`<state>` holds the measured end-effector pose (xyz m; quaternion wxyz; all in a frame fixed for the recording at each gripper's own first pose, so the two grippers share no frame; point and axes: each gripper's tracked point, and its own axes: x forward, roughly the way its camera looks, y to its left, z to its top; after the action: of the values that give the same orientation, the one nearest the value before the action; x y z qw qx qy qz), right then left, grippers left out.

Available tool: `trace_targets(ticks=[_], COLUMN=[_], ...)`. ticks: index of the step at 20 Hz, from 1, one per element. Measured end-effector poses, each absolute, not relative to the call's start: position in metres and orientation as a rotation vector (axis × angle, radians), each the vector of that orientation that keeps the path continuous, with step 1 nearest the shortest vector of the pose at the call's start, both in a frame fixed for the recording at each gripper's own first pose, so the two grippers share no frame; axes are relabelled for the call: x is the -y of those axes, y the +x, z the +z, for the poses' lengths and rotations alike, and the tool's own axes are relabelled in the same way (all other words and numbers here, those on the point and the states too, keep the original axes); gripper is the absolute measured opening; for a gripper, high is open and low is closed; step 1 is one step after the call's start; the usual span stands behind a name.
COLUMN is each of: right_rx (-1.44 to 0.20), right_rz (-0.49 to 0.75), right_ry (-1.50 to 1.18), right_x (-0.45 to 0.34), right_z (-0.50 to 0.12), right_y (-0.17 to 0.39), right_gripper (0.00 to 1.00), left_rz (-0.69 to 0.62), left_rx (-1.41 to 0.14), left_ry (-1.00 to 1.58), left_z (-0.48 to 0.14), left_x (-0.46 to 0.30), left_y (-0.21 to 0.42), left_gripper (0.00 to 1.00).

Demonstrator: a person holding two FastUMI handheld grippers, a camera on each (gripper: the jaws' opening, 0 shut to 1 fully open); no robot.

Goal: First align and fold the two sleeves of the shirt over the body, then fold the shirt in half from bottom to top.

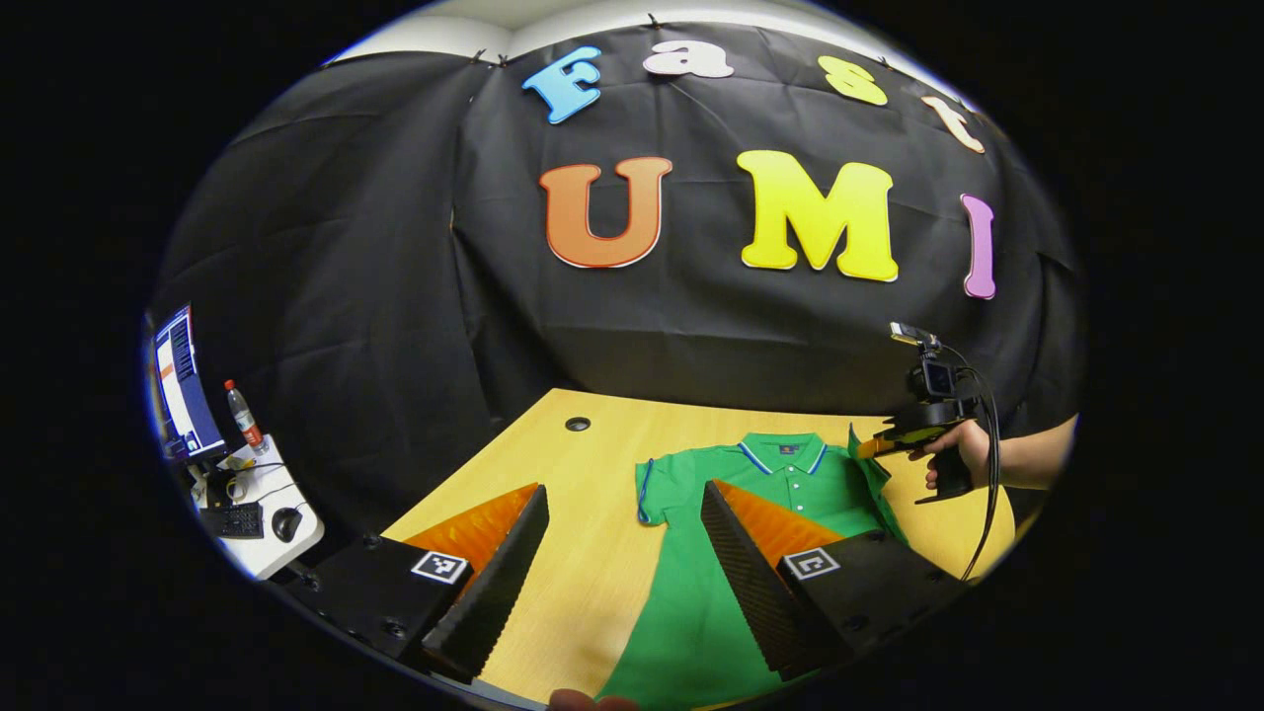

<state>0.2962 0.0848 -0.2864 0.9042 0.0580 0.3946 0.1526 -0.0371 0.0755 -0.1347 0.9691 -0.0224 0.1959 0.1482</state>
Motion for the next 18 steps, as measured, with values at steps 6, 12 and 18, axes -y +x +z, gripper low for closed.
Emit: trace_targets(ticks=[6, 12, 18], right_rx=[-0.786, -0.68, -0.557], right_rz=[0.266, 0.192, 0.203], right_ry=[0.13, 0.139, 0.065], right_x=[-0.077, -0.051, -0.032], right_z=[-0.268, -0.221, -0.157], right_y=[0.287, 0.247, 0.165], right_gripper=[0.74, 0.91, 0.87], left_rz=[0.291, 0.183, 0.039], left_rx=[-0.388, -0.391, -0.451], left_ry=[-0.077, -0.103, -0.144], left_z=[-0.135, -0.141, -0.165], left_x=[-0.087, -0.084, -0.085], left_y=[-0.037, -0.013, 0.031], left_gripper=[1.0, 1.0, 1.0])
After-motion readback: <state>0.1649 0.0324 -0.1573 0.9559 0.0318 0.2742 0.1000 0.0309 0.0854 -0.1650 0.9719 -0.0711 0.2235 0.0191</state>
